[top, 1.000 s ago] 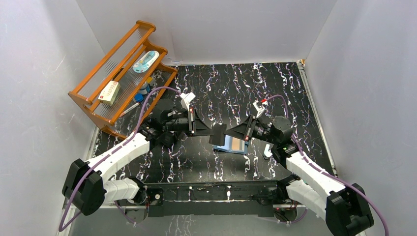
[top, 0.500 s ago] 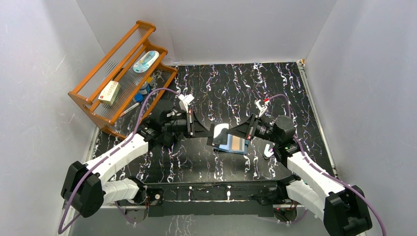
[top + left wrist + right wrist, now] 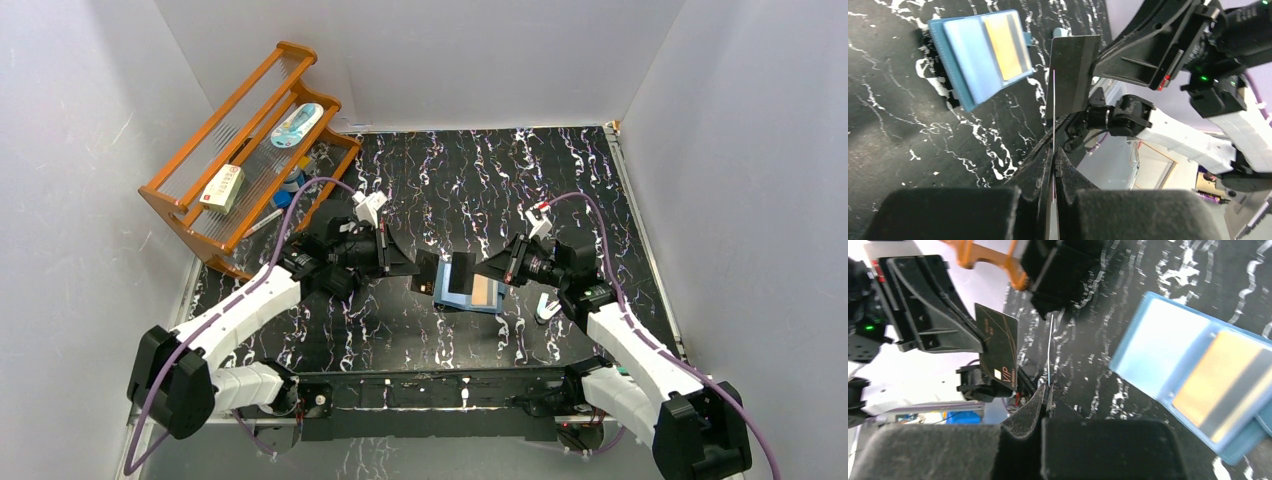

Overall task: Put the credit cards into the card holder
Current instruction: Pick up the credit card from the storage box, then insert the credit card into the card holder.

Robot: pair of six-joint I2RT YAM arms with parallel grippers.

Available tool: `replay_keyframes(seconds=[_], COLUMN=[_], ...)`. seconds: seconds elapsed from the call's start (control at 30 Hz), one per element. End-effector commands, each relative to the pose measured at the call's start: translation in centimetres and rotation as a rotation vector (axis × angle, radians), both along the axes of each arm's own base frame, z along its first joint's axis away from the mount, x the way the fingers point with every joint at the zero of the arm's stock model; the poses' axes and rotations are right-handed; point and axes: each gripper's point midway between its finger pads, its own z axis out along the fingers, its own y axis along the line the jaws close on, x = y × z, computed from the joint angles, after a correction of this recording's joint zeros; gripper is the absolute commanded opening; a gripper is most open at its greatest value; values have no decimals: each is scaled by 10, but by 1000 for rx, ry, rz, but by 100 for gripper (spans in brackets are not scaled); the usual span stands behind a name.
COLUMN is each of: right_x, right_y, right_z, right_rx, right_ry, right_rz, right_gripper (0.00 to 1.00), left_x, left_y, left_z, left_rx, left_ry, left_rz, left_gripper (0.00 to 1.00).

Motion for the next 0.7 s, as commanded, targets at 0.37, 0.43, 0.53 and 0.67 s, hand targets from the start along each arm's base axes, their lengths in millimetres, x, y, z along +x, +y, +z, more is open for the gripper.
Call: replay_keyframes(seconds=[0.37, 0.43, 0.53, 0.67], right_x=[30, 32, 35, 35], right_y=[-30, -31, -35, -37], right_z=[-77, -80, -87, -97], right_rx=[-295, -293, -300, -290], right_ry=[136, 145, 153, 185], right_rz=[-57, -52, -57, -47], right_gripper=[0, 0, 0, 0], left_x=[44, 46, 48, 47], left_y=[-30, -32, -31, -27], left_z=[-64, -76, -98, -121], left_rx=[152, 177, 222, 272], left_ry=[76, 95, 130, 164], left_rz=[1, -5, 3, 6], left_gripper=[0, 0, 0, 0])
